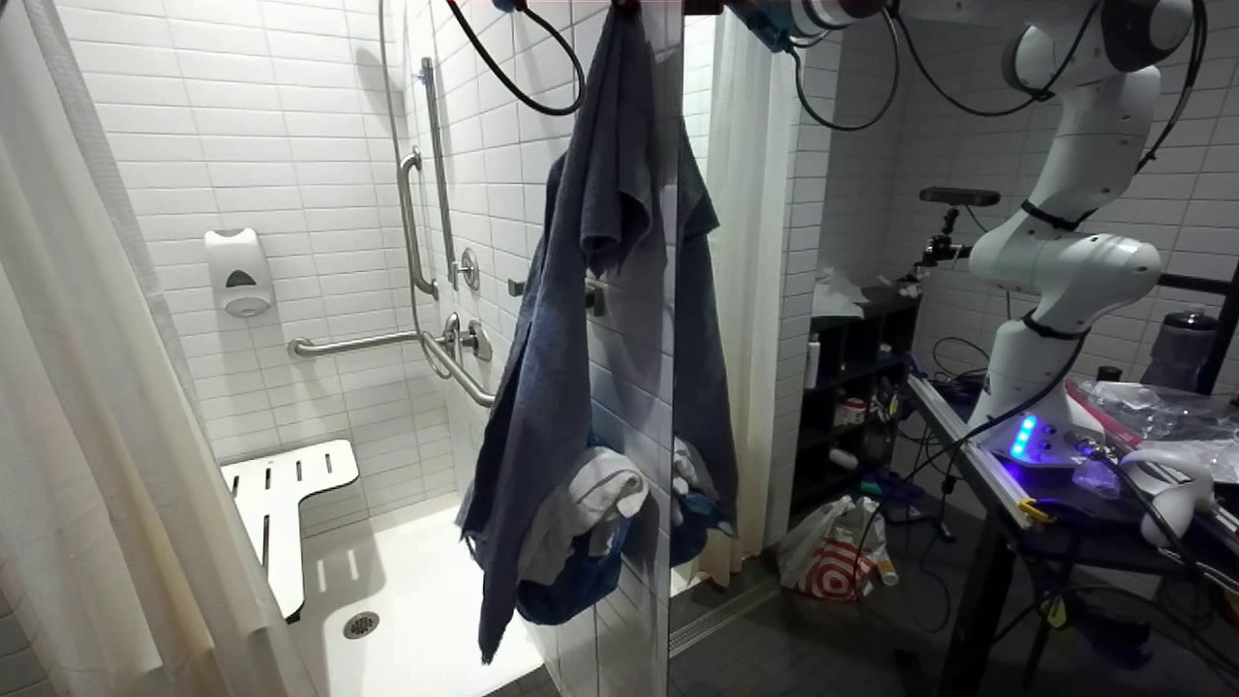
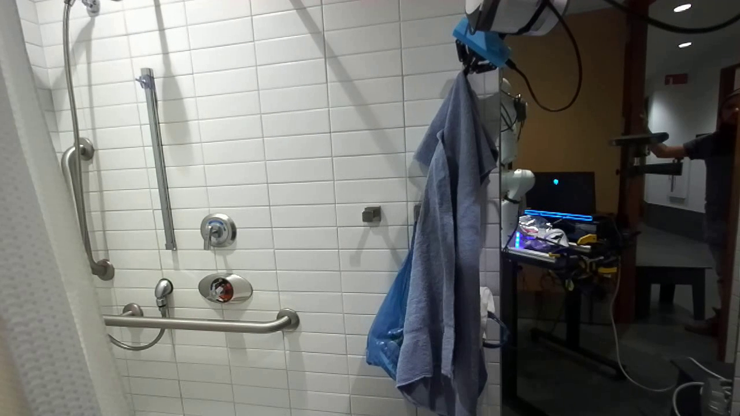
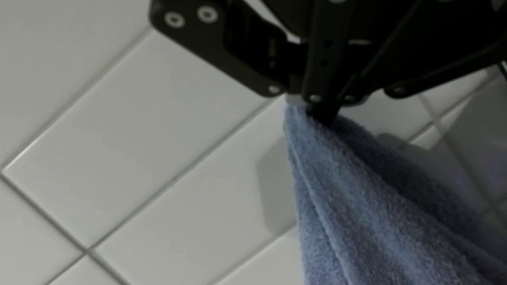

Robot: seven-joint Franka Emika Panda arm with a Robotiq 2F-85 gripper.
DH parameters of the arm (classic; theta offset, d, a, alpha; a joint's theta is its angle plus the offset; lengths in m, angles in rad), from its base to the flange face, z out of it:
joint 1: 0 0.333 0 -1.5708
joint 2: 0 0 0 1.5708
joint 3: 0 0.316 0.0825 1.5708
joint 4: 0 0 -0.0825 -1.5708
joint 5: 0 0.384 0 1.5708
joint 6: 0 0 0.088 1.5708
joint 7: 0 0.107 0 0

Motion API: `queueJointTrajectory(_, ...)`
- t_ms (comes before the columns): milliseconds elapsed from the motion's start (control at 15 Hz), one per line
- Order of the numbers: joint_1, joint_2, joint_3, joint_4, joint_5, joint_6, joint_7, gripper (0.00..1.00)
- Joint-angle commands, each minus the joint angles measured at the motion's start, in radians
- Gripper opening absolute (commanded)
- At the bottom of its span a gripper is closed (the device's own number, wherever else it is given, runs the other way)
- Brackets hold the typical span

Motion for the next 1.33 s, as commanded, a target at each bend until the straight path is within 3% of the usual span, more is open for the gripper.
queueJointTrajectory(0, -0.016, 0.009, -0.020, -0.006, -0.002, 0.059, -0.007, 0.00)
queueJointTrajectory(67, 0.104, 0.008, -0.127, -0.005, -0.031, 0.068, 0.000, 0.00)
queueJointTrajectory(133, 0.020, 0.000, -0.037, -0.009, -0.003, 0.097, -0.039, 0.00)
queueJointTrajectory(400, 0.084, -0.031, -0.044, -0.010, 0.016, 0.182, -0.142, 0.00)
queueJointTrajectory(800, 0.176, -0.014, 0.015, 0.029, -0.031, 0.297, -0.251, 0.00)
queueJointTrajectory(1267, 0.267, 0.025, 0.066, 0.073, -0.025, 0.270, -0.340, 0.00)
